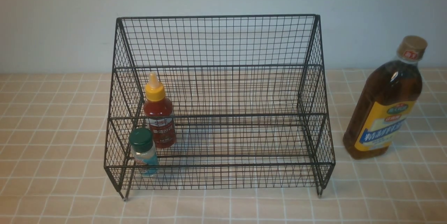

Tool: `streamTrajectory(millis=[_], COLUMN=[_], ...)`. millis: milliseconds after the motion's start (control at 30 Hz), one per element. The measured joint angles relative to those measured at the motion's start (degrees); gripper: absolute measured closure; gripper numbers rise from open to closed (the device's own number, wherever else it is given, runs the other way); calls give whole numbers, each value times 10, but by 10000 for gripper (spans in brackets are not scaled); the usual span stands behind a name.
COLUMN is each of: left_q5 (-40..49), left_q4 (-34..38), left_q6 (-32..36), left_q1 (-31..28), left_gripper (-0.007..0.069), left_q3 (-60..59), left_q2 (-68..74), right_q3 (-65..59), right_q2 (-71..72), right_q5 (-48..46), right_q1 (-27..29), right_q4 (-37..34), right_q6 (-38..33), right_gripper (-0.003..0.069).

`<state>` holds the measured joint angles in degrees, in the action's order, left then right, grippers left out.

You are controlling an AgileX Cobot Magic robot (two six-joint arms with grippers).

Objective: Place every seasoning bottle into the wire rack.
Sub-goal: Use the right arm to grab the condiment bottle closest to it

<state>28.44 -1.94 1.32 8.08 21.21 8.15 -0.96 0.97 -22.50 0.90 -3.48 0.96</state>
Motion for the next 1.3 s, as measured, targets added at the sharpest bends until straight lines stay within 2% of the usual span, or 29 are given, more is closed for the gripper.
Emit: streamTrajectory(millis=[100, 300, 1300], left_q5=[-53, -79, -73], left_q4=[-1, -1, 7], left_q6=[7, 8, 6], left_q1=[-45, -59, -61], left_gripper=[631, 631, 631], left_q3=[-112, -221, -228], left_q2=[-42, -86, -88], right_q3=[0, 0, 0], right_q2=[0, 0, 0], right_q5=[0, 0, 0], right_q1=[0, 0, 0], right_q4=[0, 0, 0], right_q6=[0, 0, 0], right_gripper=[669, 669, 669])
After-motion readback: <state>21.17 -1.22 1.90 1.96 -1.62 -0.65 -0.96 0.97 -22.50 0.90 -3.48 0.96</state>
